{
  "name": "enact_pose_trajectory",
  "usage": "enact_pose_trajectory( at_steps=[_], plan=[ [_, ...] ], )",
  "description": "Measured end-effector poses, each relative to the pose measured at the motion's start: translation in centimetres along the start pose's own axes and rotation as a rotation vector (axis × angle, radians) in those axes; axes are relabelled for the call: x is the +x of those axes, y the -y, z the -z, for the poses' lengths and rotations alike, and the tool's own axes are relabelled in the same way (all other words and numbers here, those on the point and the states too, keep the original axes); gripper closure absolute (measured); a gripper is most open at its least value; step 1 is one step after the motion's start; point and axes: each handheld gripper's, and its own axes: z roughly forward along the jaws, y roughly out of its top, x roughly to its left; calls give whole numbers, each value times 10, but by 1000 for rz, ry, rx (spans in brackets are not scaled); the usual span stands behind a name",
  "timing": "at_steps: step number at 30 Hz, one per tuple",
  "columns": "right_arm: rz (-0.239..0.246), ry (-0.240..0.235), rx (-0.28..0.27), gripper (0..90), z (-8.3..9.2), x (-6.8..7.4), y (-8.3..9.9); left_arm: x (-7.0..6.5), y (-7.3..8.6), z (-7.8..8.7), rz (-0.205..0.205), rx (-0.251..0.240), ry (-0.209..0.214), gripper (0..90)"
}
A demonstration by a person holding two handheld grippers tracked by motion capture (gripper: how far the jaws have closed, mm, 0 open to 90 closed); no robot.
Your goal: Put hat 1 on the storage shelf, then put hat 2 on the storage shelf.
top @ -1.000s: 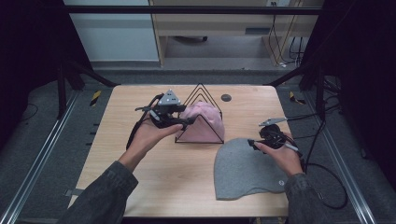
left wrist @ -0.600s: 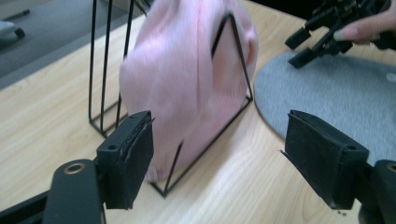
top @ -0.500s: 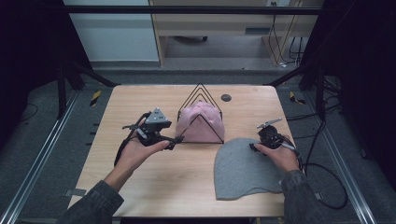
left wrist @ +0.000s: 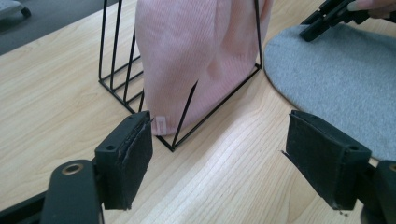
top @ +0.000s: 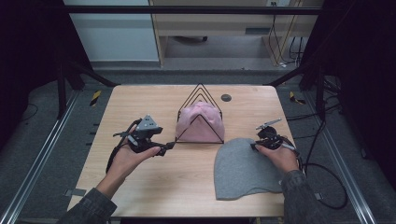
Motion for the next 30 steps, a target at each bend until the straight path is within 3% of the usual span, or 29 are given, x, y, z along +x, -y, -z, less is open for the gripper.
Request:
enact_pose_trajectory(
  at_steps=[4,14,17,24,30],
  plan=[
    [31,1,-19,839,5,9,-1,-1,7,-3,2,13,14,216],
    [91,-51,-109,850,31,28,-4,-2,40,-20,44,48,90,132],
    [122,-67,-137,850,42,39,-5,-2,50,-25,43,81,88,118],
    [219,-118,-207,851,67,70,-9,-5,63,-23,60,95,105,116],
    [294,-158,-274,851,92,100,-19,-9,66,-19,66,79,142,116]
  ],
)
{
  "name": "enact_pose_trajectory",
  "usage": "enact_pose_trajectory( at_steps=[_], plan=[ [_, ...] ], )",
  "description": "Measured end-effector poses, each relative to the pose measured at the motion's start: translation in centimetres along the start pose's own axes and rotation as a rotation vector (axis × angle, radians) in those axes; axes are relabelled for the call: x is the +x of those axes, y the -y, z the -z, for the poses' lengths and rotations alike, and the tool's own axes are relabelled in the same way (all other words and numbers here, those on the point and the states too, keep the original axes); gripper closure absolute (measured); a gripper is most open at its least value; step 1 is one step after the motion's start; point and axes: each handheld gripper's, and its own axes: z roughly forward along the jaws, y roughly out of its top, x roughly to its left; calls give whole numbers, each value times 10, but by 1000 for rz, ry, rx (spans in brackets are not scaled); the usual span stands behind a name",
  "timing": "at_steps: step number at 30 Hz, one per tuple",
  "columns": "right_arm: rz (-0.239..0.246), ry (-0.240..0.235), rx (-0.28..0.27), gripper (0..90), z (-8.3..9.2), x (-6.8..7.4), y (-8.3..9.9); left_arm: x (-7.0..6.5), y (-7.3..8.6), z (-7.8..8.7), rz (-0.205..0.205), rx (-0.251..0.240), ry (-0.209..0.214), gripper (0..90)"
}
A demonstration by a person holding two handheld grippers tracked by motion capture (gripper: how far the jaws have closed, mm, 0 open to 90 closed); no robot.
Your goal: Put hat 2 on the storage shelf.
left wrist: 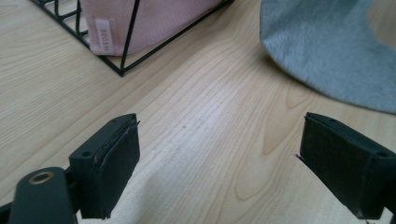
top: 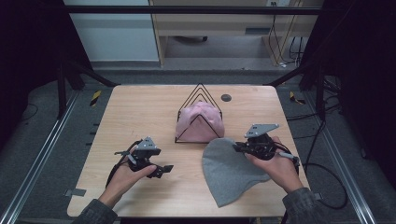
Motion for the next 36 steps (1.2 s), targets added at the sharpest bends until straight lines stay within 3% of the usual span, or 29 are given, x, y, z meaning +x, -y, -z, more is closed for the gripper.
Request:
enact_pose_trajectory(
  at_steps=[9,20,36],
  plan=[
    [73,-34,-64,851,4,28,-34,-7,3,3,-17,-25,77,117],
    [166,-75,-107,852,3,60,-79,-13,5,3,-32,-46,121,123],
    [231,-90,-123,853,8,73,-112,-16,5,2,-39,-42,135,136]
  ],
)
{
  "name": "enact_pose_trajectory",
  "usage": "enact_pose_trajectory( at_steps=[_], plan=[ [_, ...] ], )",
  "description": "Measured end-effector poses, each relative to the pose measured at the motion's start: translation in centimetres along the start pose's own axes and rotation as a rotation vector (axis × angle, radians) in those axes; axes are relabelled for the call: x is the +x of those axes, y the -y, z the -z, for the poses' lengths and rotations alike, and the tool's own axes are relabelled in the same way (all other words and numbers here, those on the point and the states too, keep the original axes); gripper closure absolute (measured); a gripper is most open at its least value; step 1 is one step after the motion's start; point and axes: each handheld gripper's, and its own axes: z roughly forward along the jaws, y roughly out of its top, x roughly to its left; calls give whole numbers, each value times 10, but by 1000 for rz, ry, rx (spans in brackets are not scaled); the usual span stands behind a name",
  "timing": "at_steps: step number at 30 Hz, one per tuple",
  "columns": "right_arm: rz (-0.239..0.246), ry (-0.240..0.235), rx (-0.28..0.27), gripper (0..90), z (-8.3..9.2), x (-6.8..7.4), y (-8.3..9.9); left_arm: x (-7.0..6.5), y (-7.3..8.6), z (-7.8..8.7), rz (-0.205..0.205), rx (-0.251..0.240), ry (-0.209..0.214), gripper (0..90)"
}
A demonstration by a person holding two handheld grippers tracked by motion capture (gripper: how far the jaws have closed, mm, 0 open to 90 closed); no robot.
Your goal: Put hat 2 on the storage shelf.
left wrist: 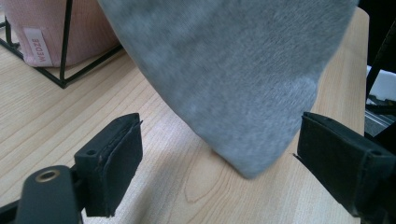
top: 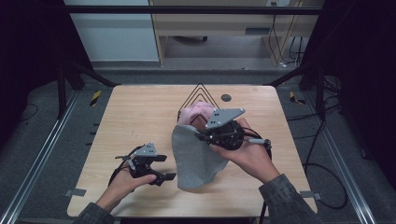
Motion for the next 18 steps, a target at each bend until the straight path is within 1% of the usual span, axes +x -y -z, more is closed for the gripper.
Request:
enact_pose_trajectory(
  at_steps=[4,7,12,18],
  plan=[
    [12,-4,-9,854,1,1,-9,0,-1,2,-1,-5,-2,142],
    [26,-7,-17,854,3,2,-15,0,-5,4,-8,-14,-10,146],
    [36,-12,-35,854,9,3,-25,2,-16,8,-26,-18,-25,159],
    [40,-14,-49,854,11,3,-32,3,-28,9,-44,-24,-32,179]
  ],
)
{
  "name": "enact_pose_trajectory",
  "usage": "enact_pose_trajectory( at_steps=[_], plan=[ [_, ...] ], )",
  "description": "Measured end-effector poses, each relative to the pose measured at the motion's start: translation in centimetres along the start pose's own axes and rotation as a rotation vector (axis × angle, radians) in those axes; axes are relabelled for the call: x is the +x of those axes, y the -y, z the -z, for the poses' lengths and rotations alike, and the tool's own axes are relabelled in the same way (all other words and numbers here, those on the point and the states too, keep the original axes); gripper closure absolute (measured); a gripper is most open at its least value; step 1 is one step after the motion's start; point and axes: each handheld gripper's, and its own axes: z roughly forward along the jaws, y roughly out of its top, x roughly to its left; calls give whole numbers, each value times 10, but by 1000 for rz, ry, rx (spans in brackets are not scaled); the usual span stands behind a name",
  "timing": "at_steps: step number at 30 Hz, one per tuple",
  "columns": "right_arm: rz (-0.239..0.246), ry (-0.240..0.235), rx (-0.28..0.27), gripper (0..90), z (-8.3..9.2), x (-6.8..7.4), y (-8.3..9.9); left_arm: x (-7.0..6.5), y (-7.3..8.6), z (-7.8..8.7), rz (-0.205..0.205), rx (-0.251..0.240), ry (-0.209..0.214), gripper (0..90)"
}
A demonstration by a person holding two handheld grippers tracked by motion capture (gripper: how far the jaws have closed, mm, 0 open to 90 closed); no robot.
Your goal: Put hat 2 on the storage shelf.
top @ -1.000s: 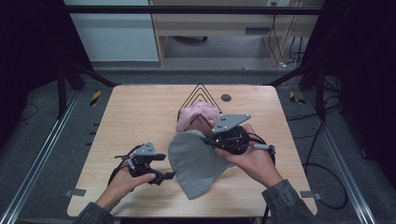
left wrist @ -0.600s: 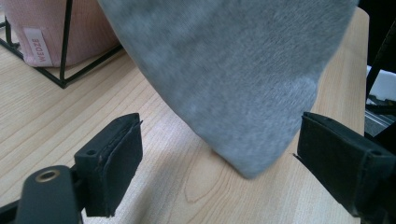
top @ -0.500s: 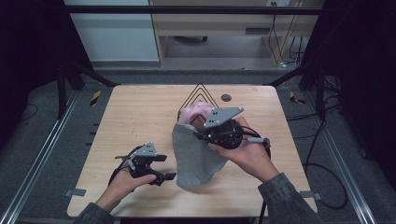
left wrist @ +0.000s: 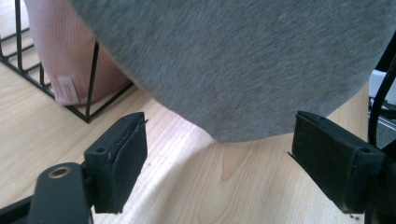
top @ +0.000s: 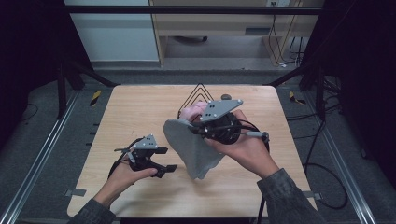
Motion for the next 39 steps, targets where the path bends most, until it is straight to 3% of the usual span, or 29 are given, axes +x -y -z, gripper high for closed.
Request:
enact_pose_trajectory(
  at_steps=[9,12,16,17,21,25,32,39],
  plan=[
    [-9,-6,-19,854,2,-1,-6,9,-13,0,-3,-12,-24,204],
    [-11,-4,-22,854,2,-1,-7,13,-17,-3,8,-23,0,253],
    [-13,-2,-17,854,1,-2,-5,15,-21,-9,0,-33,-2,447],
    [-15,-4,-16,854,1,-2,-4,15,-23,-11,-7,-31,-19,488],
    [-29,3,-12,854,2,-5,2,15,-25,-17,6,-9,-22,738],
    [-59,19,4,854,5,-10,12,11,-30,-19,-9,18,-19,848],
    [-112,62,3,854,14,-25,31,4,-46,-4,-51,64,-32,865],
    [-166,104,-74,854,29,-40,26,-4,-92,34,-117,84,-85,865]
  ],
)
